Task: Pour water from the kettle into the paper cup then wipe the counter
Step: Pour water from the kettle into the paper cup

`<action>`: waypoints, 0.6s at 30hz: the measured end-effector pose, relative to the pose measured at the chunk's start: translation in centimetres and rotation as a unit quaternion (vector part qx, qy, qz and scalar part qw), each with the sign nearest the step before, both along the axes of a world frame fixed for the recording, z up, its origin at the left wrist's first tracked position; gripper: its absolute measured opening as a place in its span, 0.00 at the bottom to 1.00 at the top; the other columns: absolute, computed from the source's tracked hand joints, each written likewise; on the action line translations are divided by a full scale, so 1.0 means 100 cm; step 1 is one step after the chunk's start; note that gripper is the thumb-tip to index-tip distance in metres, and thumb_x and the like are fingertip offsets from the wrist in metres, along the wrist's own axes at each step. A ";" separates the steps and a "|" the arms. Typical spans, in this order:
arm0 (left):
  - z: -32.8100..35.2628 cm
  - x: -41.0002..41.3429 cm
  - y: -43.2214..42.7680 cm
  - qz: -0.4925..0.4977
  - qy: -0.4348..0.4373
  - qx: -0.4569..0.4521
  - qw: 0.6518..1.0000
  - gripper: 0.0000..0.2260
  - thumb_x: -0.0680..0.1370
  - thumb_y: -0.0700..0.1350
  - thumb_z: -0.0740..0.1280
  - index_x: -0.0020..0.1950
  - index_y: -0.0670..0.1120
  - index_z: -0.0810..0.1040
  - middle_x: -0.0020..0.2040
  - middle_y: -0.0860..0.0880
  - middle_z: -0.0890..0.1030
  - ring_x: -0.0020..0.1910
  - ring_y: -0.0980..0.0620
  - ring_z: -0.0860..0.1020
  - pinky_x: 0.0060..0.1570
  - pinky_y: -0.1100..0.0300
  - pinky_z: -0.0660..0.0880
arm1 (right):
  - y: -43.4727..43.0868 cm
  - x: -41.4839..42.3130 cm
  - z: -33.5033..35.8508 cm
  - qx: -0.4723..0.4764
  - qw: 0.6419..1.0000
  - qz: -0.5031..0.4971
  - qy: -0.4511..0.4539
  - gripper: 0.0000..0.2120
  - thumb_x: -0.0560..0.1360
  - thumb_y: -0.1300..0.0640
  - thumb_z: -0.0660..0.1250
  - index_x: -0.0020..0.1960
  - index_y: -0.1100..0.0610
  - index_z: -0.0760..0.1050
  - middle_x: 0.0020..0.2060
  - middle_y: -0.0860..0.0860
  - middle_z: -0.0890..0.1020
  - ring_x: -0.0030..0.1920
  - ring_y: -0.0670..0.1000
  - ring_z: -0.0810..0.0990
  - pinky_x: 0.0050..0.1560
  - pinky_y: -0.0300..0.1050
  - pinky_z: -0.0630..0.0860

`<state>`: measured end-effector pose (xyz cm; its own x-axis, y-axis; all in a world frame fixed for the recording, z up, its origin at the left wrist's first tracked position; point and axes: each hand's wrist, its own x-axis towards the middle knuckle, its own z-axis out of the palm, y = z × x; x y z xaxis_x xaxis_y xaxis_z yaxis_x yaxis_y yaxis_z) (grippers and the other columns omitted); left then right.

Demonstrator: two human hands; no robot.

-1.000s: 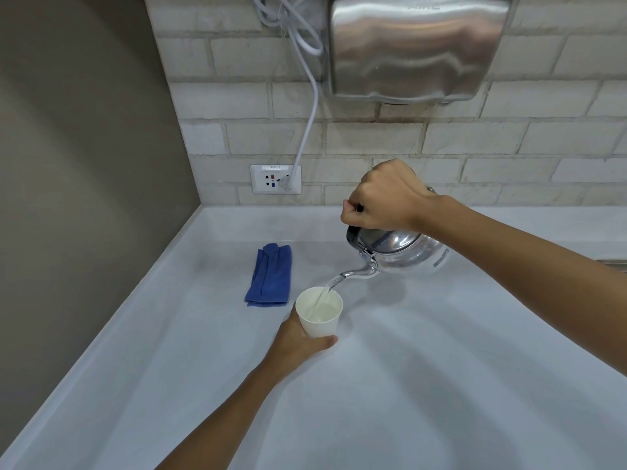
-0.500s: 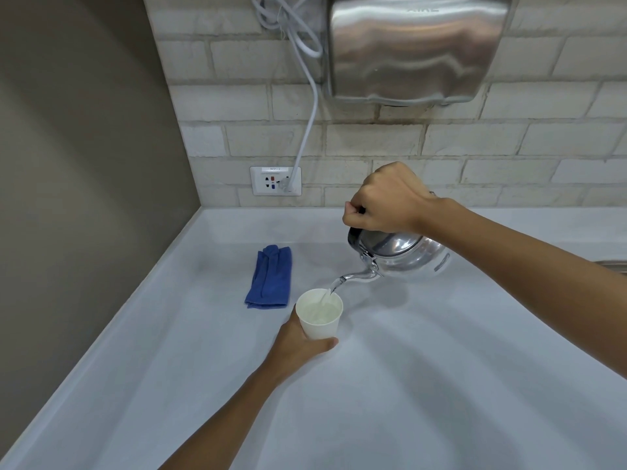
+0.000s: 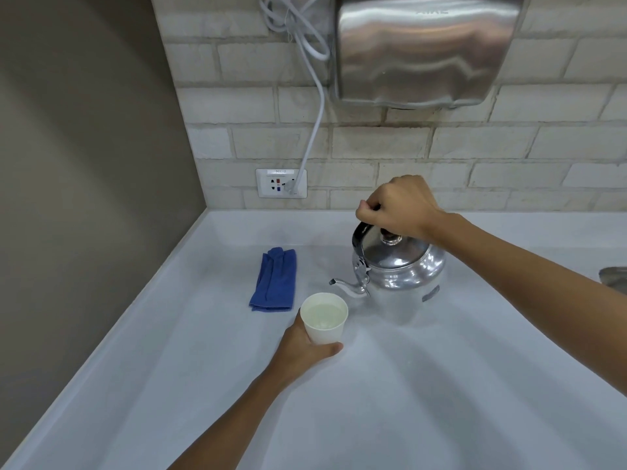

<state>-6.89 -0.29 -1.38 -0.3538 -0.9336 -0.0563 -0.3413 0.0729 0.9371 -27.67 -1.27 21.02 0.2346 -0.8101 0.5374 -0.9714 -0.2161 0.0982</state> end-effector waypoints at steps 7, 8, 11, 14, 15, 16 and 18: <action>0.001 0.000 0.001 0.000 0.003 0.006 1.000 0.34 0.57 0.54 0.78 0.59 0.58 0.68 0.52 0.61 0.77 0.52 0.63 0.75 0.45 0.71 0.70 | -0.039 -0.020 -0.031 0.048 0.981 -0.101 -0.159 0.25 0.70 0.52 0.62 0.18 0.54 0.56 0.15 0.48 0.59 0.20 0.49 0.59 0.26 0.42 0.59; 0.001 0.000 0.001 0.001 0.004 0.008 1.000 0.34 0.57 0.55 0.78 0.59 0.58 0.68 0.52 0.61 0.77 0.53 0.62 0.76 0.46 0.71 0.70 | -0.044 -0.022 -0.035 0.054 0.975 -0.112 -0.184 0.26 0.70 0.51 0.62 0.18 0.54 0.57 0.15 0.48 0.60 0.20 0.49 0.60 0.28 0.42 0.61; 0.000 0.000 0.001 0.004 -0.001 0.009 1.000 0.35 0.57 0.55 0.78 0.60 0.57 0.68 0.52 0.61 0.77 0.52 0.62 0.75 0.46 0.70 0.70 | -0.057 -0.028 -0.044 0.061 0.957 -0.143 -0.244 0.26 0.70 0.51 0.63 0.18 0.54 0.57 0.15 0.48 0.60 0.20 0.50 0.61 0.29 0.42 0.63; 0.000 -0.001 0.000 0.009 -0.008 0.012 1.000 0.36 0.56 0.55 0.78 0.61 0.55 0.68 0.53 0.60 0.77 0.53 0.58 0.75 0.50 0.64 0.71 | -0.068 -0.032 -0.049 0.064 0.945 -0.166 -0.275 0.25 0.70 0.52 0.63 0.18 0.55 0.57 0.16 0.48 0.61 0.20 0.51 0.60 0.28 0.42 0.60; -0.001 -0.001 0.000 0.010 -0.010 0.012 1.000 0.36 0.57 0.55 0.78 0.62 0.55 0.68 0.53 0.58 0.77 0.54 0.57 0.76 0.51 0.63 0.72 | -0.071 -0.033 -0.051 0.066 0.942 -0.172 -0.282 0.25 0.70 0.52 0.63 0.19 0.55 0.57 0.16 0.49 0.61 0.20 0.51 0.60 0.27 0.42 0.60; -0.001 -0.001 0.001 0.010 -0.011 0.011 1.000 0.37 0.57 0.55 0.78 0.62 0.54 0.68 0.54 0.57 0.77 0.54 0.56 0.76 0.52 0.62 0.72 | -0.074 -0.034 -0.053 0.067 0.939 -0.177 -0.289 0.25 0.70 0.52 0.62 0.19 0.55 0.57 0.16 0.49 0.61 0.20 0.51 0.60 0.27 0.42 0.59; 0.000 0.000 0.001 0.010 -0.016 0.009 1.000 0.36 0.58 0.54 0.79 0.63 0.53 0.68 0.55 0.56 0.77 0.55 0.55 0.75 0.53 0.62 0.72 | -0.078 -0.036 -0.056 0.070 0.933 -0.187 -0.300 0.24 0.70 0.53 0.62 0.19 0.55 0.56 0.17 0.49 0.61 0.20 0.51 0.59 0.27 0.41 0.59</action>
<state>-6.92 -0.18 -1.41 -0.3333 -0.9391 -0.0842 -0.3717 0.0489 0.9271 -31.25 -9.03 15.43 -0.3881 -0.8468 0.3638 -0.8522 0.1793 -0.4916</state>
